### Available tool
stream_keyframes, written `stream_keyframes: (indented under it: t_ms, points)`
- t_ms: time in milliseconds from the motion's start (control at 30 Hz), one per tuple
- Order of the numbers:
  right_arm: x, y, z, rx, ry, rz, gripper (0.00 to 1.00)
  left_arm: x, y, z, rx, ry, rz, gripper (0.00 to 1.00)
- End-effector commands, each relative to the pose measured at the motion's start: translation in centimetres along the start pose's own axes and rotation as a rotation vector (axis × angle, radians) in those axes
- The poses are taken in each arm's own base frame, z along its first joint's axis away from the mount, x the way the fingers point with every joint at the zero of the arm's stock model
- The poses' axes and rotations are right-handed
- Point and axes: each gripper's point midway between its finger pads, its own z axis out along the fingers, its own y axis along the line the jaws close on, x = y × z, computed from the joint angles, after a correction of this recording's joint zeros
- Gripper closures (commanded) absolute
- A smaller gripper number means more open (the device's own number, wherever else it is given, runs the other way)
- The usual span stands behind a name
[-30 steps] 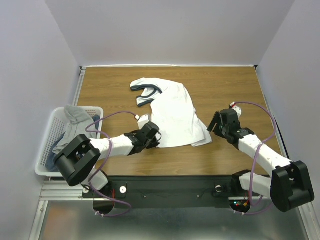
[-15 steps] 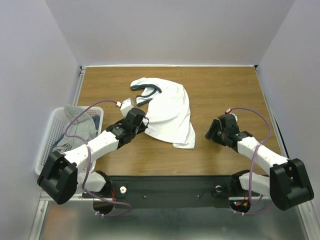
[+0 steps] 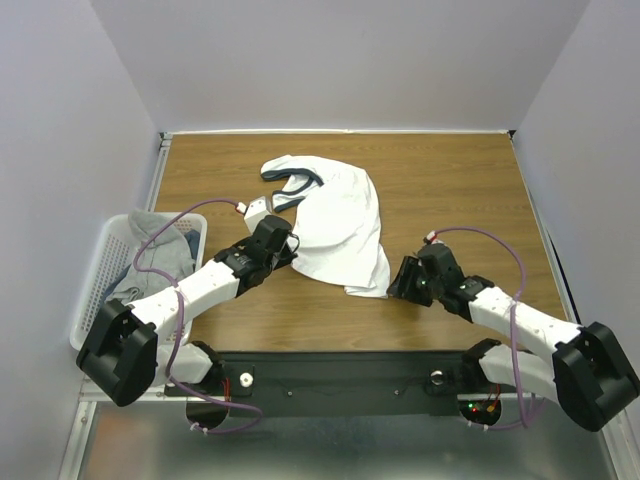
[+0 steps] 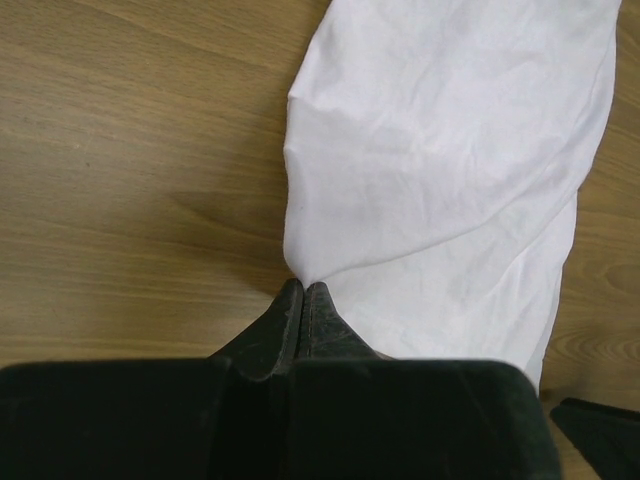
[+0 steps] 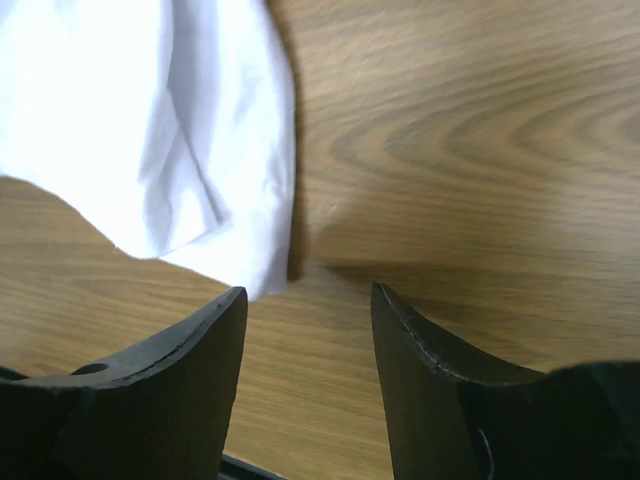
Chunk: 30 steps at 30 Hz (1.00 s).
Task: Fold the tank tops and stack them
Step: Flatten the tank top out
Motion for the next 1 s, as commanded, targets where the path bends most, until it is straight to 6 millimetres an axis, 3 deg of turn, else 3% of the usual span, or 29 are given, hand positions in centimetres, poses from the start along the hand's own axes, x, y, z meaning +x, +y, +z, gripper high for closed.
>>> stream_keyframes:
  t_ms: [0,167,533,667,767,833,967]
  points:
    - [0.3,1.1,0.6,-0.008,-0.024,0.025,0.43,-0.5,-0.4,-0.1,0.015,-0.022,0.007,1.0]
    - [0.5,1.3,0.8,-0.018,-0.028,0.028,0.44,-0.4,-0.2,-0.1,0.012,-0.021,0.008,1.0]
    - [1.6,1.5,2.5,0.007,0.008,0.022,0.56,-0.6,-0.2,-0.3,0.017,-0.028,0.008,1.0]
    - [2.4,0.4,3.2,0.049,0.024,0.014,0.64,-0.7,-0.2,-0.4,0.02,-0.031,0.007,1.0]
    - [2.6,-0.5,3.4,0.084,0.018,0.017,0.79,-0.9,-0.4,-0.7,0.026,-0.037,0.008,1.0]
    - [1.7,-0.1,3.0,0.076,-0.012,0.013,0.97,-1.5,-0.6,-1.1,0.032,-0.046,0.015,1.0]
    - [-2.9,1.3,0.4,0.107,-0.137,-0.021,1.0,-4.2,-1.4,-2.7,0.049,-0.096,0.03,1.0]
